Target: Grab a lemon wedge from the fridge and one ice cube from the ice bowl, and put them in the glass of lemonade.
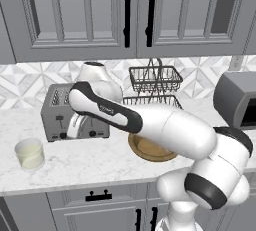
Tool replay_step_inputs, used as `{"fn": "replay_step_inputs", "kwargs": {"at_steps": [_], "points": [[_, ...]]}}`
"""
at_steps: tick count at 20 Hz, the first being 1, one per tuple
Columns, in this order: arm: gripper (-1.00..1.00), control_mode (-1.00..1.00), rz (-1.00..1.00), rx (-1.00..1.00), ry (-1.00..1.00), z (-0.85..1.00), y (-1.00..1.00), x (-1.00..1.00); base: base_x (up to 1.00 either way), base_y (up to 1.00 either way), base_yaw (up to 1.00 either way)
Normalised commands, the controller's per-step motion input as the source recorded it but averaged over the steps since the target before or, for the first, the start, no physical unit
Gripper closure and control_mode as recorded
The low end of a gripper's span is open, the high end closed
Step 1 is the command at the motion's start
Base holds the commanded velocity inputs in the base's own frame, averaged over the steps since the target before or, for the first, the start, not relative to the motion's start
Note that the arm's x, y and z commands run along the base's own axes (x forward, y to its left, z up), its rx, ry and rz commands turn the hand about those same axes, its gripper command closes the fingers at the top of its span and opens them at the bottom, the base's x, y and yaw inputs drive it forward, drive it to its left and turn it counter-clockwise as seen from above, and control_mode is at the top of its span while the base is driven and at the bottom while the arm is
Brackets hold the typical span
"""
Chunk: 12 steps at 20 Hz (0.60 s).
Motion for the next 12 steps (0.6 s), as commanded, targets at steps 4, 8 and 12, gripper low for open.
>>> {"fn": "replay_step_inputs", "kwargs": {"at_steps": [4,8,12], "points": [[1.00,-1.00,0.00,0.00,-0.05,0.00,0.82,0.32,0.00,0.00,0.00],[1.00,-1.00,0.00,0.00,0.00,0.00,0.83,0.50,0.00,0.00,0.00],[1.00,-1.00,0.00,0.00,-0.02,-0.18,0.52,0.46,0.00,0.00,0.00]]}}
